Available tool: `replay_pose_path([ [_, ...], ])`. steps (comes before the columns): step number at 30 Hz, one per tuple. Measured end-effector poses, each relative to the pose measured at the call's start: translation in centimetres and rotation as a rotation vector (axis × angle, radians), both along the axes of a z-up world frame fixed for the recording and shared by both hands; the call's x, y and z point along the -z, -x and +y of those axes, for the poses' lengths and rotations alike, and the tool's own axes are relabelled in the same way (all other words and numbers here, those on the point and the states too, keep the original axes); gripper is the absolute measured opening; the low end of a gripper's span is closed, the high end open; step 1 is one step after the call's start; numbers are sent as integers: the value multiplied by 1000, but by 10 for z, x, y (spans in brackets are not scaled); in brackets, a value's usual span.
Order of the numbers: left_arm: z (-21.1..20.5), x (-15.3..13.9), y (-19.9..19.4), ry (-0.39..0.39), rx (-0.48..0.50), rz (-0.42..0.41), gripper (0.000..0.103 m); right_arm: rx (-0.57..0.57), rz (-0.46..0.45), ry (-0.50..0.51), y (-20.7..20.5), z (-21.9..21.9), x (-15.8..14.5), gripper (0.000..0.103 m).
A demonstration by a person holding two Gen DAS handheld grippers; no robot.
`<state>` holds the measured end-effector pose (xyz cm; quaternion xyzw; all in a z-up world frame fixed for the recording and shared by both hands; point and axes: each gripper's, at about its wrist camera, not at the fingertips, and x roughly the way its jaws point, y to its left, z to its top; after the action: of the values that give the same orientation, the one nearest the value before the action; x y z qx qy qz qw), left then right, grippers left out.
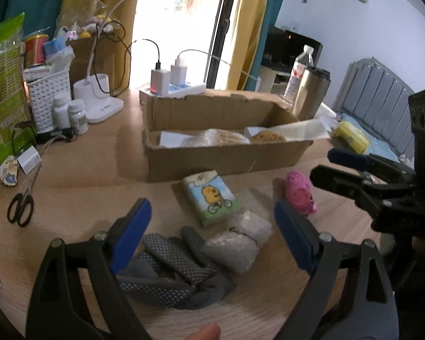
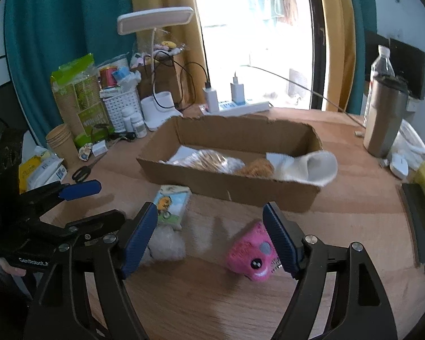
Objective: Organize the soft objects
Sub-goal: 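Grasp the pink plush with the right gripper while the left grasps the bubble-wrap packets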
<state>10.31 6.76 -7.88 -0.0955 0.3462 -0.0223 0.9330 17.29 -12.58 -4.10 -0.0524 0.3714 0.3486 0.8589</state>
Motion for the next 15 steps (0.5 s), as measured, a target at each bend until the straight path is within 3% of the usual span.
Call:
replay_pose_path([
  [15, -28, 22, -11, -32, 45, 85, 90, 28, 75, 16, -16, -19, 35, 80],
])
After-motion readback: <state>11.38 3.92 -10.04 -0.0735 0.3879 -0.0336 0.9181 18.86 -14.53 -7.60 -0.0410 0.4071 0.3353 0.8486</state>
